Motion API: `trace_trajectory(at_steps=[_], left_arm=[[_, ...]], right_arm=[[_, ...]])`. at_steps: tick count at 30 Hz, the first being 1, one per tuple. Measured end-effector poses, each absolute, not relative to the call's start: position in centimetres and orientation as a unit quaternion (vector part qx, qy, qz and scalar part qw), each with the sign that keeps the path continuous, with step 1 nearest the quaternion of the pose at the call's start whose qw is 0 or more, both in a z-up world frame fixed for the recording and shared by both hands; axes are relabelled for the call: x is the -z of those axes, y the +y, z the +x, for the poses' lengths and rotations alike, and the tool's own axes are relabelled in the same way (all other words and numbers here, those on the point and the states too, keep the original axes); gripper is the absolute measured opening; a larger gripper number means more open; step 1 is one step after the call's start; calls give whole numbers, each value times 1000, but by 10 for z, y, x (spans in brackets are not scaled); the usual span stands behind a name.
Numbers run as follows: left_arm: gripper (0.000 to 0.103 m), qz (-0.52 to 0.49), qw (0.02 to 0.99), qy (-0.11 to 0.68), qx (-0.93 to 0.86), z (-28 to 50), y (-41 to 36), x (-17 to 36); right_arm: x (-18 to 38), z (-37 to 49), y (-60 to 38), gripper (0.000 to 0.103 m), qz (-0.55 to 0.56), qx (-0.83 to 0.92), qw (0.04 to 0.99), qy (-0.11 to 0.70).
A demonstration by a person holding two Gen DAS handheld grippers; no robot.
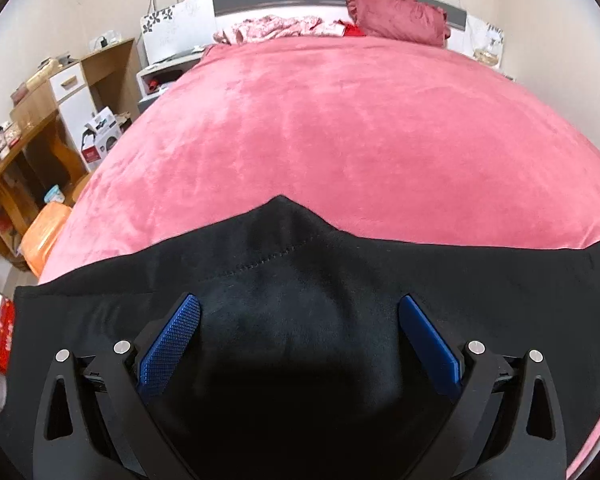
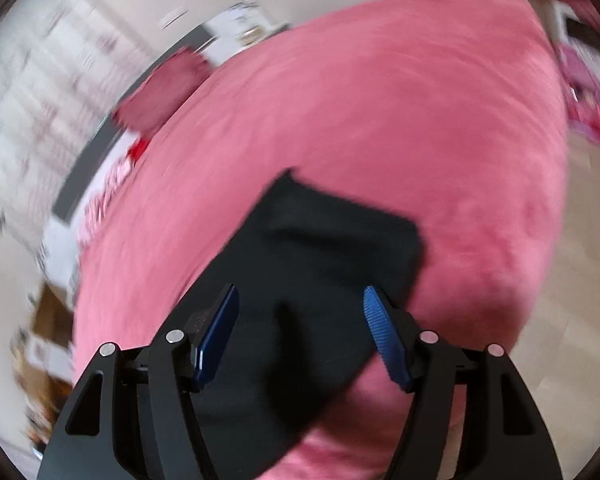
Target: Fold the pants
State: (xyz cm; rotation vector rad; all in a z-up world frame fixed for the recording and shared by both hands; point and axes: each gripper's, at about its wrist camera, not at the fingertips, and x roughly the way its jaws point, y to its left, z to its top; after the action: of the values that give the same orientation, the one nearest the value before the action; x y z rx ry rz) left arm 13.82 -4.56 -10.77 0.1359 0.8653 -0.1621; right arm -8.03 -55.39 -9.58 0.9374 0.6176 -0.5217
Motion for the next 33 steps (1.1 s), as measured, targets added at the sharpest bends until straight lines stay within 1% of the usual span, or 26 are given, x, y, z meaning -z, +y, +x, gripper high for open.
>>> trace_trajectory(at_steps=[2, 4, 7, 11, 12, 14, 15, 16, 17, 18, 20, 22, 24, 26, 28, 30, 33], left_arm=[[99, 63, 897, 430, 76, 143, -45, 115], [99, 59, 897, 430, 79, 144, -43, 118], [99, 53, 898, 429, 83, 142, -40, 118], [99, 56, 898, 428, 81, 141, -43, 122], [99, 59, 898, 428, 80, 141, -43, 122], [99, 63, 898, 428, 78, 141, -44, 123], [99, 62, 898, 429, 78, 141, -44, 123], [99, 60, 898, 429, 79, 141, -44, 122], [99, 59, 897, 430, 80, 142, -43, 122], [99, 57, 897, 431, 81, 142, -42, 122], [99, 58, 897, 431, 81, 143, -41, 122], [99, 60, 896, 433, 80, 144, -42, 122], [100, 64, 896, 433, 78, 143, -44, 123], [100, 69, 895, 435, 77, 144, -46, 124], [100, 72, 894, 435, 76, 144, -47, 125], [100, 70, 894, 436, 76, 144, -47, 124], [100, 75, 898, 428, 66, 138, -54, 113]], right_arm=[[103, -90, -561, 64, 468, 234, 806, 277], [103, -98, -560, 61, 477, 237, 804, 264], [91, -116, -561, 65, 474, 260, 811, 225], [118, -114, -578, 65, 512, 240, 787, 246], [125, -111, -583, 66, 525, 224, 785, 240], [136, -105, -592, 66, 557, 185, 784, 202], [140, -103, -596, 62, 570, 175, 780, 189], [139, -100, -599, 54, 575, 172, 779, 180], [138, -94, -603, 28, 580, 156, 780, 177], [138, -88, -608, 18, 589, 138, 775, 180], [127, -84, -612, 15, 587, 131, 781, 168], [103, -89, -609, 14, 547, 144, 808, 164], [100, -94, -607, 14, 532, 161, 814, 166], [109, -96, -603, 14, 526, 189, 808, 186], [132, -98, -602, 14, 538, 214, 788, 207], [149, -106, -602, 15, 572, 210, 771, 183], [145, -105, -600, 18, 555, 214, 781, 192]])
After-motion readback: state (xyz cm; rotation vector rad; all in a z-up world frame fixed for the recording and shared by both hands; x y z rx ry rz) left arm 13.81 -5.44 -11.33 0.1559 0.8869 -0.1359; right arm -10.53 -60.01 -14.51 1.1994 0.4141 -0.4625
